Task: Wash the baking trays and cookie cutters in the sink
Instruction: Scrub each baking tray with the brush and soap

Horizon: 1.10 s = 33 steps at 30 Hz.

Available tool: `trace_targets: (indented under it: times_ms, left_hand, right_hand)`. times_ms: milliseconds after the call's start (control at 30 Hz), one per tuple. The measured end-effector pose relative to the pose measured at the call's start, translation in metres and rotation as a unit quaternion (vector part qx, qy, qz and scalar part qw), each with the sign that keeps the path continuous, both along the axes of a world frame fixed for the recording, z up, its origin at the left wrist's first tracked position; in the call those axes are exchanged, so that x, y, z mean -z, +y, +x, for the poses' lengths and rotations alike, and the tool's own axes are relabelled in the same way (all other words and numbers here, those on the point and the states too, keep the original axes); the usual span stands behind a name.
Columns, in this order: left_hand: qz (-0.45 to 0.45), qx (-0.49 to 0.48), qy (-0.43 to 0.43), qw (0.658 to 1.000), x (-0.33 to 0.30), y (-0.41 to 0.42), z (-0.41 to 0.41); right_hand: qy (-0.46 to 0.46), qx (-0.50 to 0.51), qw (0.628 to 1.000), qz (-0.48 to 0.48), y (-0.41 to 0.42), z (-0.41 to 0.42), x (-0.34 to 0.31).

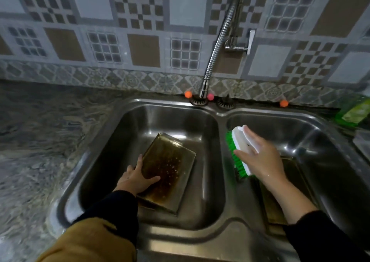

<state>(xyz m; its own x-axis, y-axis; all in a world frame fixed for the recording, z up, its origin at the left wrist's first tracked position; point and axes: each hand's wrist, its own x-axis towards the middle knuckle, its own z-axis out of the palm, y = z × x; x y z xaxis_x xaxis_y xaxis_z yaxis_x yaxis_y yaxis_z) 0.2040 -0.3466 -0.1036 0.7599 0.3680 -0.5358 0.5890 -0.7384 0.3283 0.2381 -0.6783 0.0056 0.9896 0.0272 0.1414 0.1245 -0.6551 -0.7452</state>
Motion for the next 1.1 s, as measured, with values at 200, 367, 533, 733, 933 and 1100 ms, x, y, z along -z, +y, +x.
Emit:
trace_targets:
  times_ms: [200,367,533,733,933,1100]
  left_hand:
    - [-0.032,-0.001,0.014,0.999,0.024,0.012,0.011]
    - [0.008,0.029,0.034,0.999,0.034,0.016,0.009]
    - [0.025,0.034,0.027,0.999,0.025,0.016,0.013]
    - [0.053,0.071,-0.049,0.995,-0.007,-0.011,0.026]
    - [-0.050,0.143,-0.178,0.972,-0.055,-0.086,0.044]
    - [-0.071,0.208,-0.306,0.926,-0.089,-0.179,0.055]
  right_hand:
    - [0.006,0.021,0.999,0.038,0.009,-0.005,-0.001]
    - [0.017,0.024,0.996,0.083,0.017,-0.007,-0.004]
    - [0.023,0.032,0.994,0.103,0.016,-0.012,-0.003]
    - [0.038,0.049,0.997,0.052,0.002,-0.015,0.000]
    - [0.055,0.058,0.997,0.021,-0.030,-0.019,-0.009]
    - [0.050,0.080,0.995,0.015,-0.082,-0.018,-0.020]
